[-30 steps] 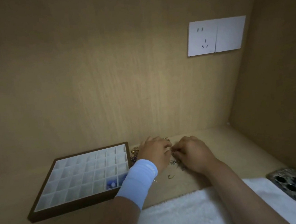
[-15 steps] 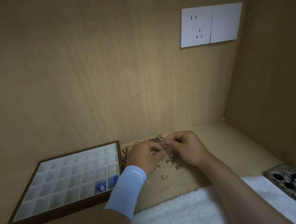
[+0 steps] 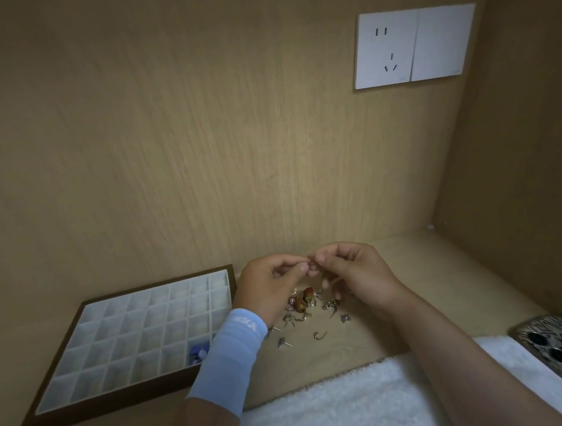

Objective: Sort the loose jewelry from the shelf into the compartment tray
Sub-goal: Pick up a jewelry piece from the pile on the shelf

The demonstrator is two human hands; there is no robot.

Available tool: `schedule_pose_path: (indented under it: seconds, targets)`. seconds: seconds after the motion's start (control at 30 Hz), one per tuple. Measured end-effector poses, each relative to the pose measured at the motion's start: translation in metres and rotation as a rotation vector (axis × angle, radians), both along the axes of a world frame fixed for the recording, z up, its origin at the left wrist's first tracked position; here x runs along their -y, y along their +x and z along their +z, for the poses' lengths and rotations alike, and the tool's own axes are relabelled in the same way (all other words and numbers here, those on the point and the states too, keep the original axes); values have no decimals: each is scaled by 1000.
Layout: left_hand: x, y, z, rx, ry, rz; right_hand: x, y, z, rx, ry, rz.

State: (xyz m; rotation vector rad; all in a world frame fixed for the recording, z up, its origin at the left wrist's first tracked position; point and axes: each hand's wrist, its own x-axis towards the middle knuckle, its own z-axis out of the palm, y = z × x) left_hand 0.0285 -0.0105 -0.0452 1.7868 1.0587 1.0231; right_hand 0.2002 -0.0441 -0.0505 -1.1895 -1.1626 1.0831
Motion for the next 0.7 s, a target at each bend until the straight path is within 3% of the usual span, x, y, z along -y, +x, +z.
schedule_pose_path:
  seconds: [0.23, 0.33, 0.5, 0.7]
  targets:
    - [6, -41, 26, -155, -12, -5, 3, -32, 20, 146, 110, 51]
    - [7, -73, 30, -204, -57, -76, 1, -55, 26, 309, 189, 97]
    - [3, -114, 25, -352, -46, -42, -14, -89, 35, 494, 94, 169]
    - [-13, -145, 15, -528, -32, 50, -26, -113, 30, 898, 44, 234]
